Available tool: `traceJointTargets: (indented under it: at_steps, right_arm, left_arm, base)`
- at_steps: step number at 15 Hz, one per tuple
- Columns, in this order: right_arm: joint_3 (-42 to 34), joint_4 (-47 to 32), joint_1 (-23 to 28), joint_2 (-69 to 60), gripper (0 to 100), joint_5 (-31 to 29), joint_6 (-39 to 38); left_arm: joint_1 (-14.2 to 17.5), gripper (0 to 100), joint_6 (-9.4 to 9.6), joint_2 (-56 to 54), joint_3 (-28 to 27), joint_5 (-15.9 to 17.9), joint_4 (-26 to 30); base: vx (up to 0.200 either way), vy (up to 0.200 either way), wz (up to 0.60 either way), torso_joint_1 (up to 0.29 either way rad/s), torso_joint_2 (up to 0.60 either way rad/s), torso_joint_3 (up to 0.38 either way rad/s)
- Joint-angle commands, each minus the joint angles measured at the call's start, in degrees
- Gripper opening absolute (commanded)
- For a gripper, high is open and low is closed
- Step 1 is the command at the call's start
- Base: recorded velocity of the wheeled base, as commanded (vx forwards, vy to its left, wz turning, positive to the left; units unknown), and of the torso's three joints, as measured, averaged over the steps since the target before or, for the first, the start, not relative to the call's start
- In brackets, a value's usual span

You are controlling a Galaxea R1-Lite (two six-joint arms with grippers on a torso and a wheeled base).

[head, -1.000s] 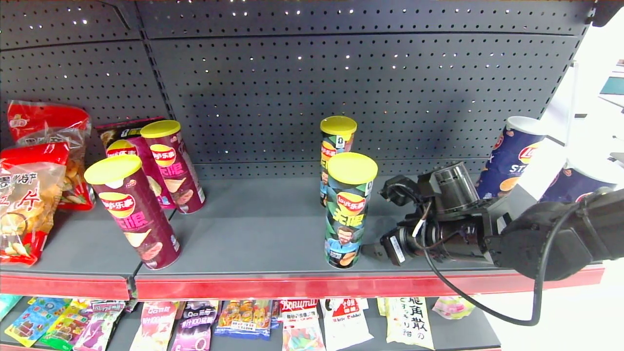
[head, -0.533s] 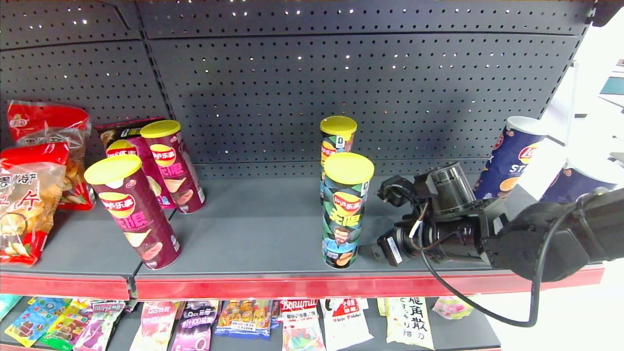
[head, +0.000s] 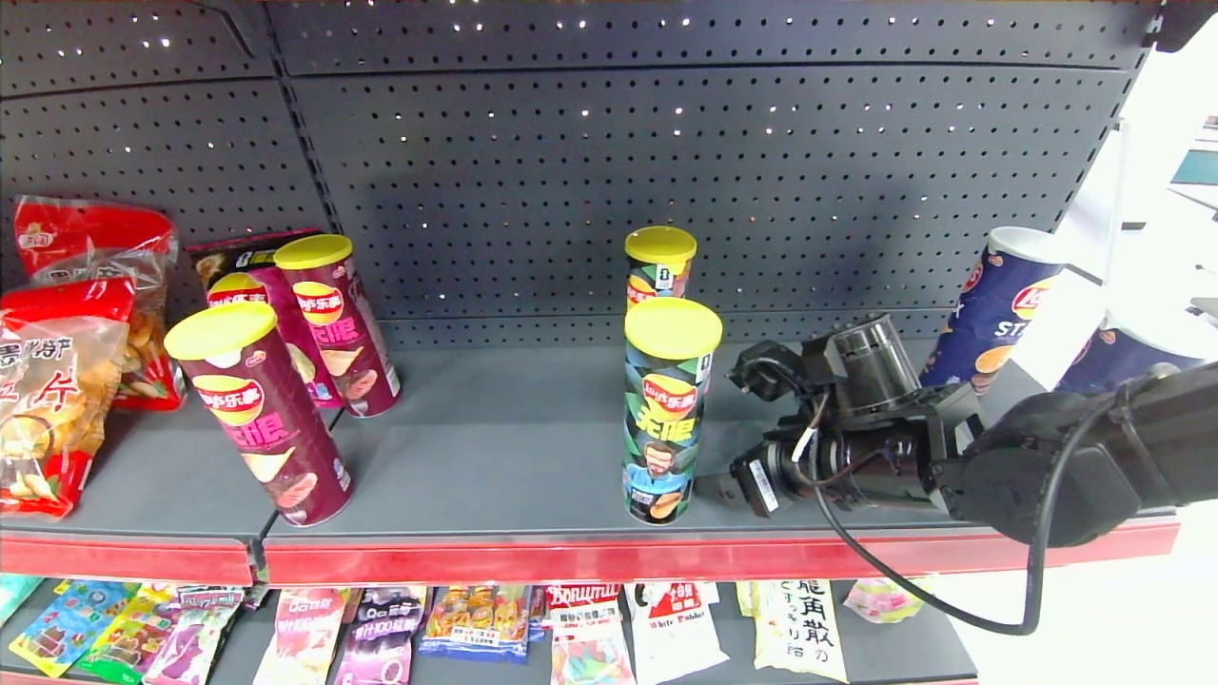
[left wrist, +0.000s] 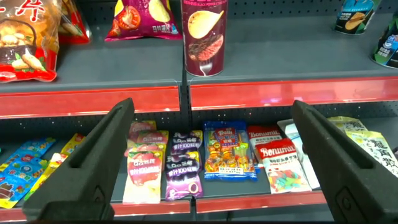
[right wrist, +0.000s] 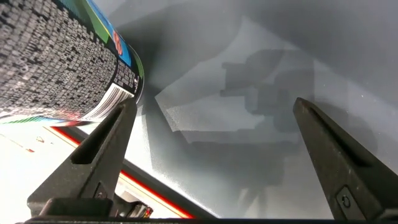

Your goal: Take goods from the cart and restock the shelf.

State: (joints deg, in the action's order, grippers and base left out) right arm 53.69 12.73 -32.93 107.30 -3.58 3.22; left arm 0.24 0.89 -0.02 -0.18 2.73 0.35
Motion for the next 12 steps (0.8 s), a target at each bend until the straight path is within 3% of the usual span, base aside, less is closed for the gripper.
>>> traceJointTargets:
  at_steps: [1, 12]
  right_arm:
    - [0.19, 0.02, -0.03, 0.19, 100, -0.02, 0.03]
    - [1.60, 0.02, -0.03, 1.07, 100, -0.02, 0.39]
  left_arm:
    - [0.02, 100, -0.01, 0.02, 0.01, -0.01, 0.00]
    - [0.11, 100, -0.01, 0.02, 0.01, -0.01, 0.00]
  base:
    - [0.000, 0.000, 0.00, 0.000, 0.00, 0.000]
    - [0.000, 0.000, 0.00, 0.000, 0.00, 0.000]
